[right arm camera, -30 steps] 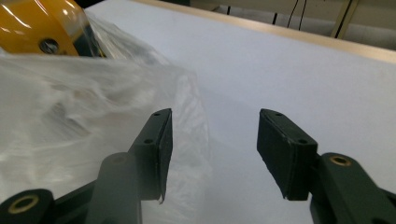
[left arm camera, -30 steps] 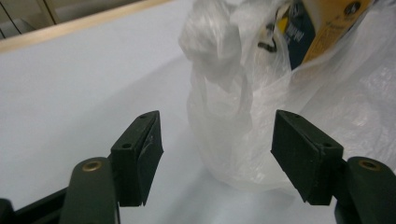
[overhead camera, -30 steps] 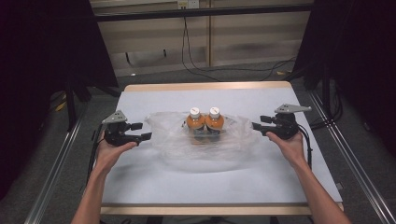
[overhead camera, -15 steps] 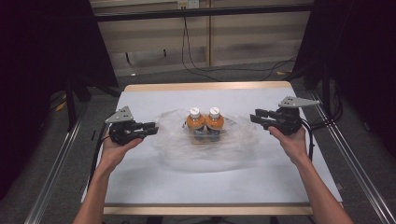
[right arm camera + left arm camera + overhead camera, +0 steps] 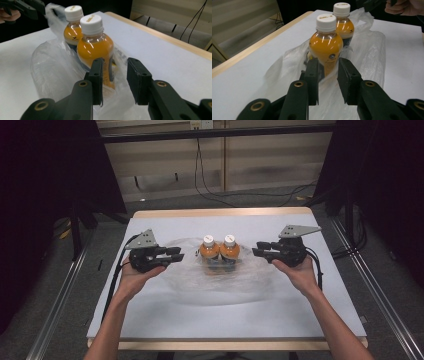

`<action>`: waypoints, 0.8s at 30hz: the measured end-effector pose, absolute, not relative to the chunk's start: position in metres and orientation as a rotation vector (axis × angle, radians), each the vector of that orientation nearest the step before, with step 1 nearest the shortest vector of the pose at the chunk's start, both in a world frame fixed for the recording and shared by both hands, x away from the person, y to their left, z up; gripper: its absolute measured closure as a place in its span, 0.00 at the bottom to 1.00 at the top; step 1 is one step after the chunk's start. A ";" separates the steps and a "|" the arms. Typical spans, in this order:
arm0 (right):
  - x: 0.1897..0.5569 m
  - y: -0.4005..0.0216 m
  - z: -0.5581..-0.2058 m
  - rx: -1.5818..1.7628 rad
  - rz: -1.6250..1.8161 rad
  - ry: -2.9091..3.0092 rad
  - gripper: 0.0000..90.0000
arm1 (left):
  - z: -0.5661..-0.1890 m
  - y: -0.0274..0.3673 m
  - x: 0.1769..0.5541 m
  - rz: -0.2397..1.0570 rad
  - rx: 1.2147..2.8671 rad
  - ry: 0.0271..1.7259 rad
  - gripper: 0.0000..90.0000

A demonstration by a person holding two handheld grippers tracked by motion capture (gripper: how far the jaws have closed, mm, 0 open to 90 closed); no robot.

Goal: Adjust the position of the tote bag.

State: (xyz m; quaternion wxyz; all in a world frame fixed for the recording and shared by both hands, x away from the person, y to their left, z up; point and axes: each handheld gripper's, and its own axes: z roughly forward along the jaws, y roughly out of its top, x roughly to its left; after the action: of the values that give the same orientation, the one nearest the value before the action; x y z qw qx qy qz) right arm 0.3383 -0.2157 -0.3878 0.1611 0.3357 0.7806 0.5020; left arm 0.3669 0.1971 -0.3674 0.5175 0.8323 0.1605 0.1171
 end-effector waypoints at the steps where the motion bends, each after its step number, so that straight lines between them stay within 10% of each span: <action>1: 0.340 -0.214 -0.389 0.959 1.427 2.235 0.76 | -0.363 0.196 0.367 0.279 1.986 0.374 0.77; 24: 0.387 -0.178 -0.432 0.937 1.183 2.545 1.00 | -0.429 0.140 0.417 0.156 2.298 0.416 0.95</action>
State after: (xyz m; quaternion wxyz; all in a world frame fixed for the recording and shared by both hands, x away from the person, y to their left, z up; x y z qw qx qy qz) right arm 0.3870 -0.1779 -0.4324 0.0913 0.3153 0.8566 0.3982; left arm 0.4170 0.1399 -0.4290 0.3900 0.9041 0.1637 0.0612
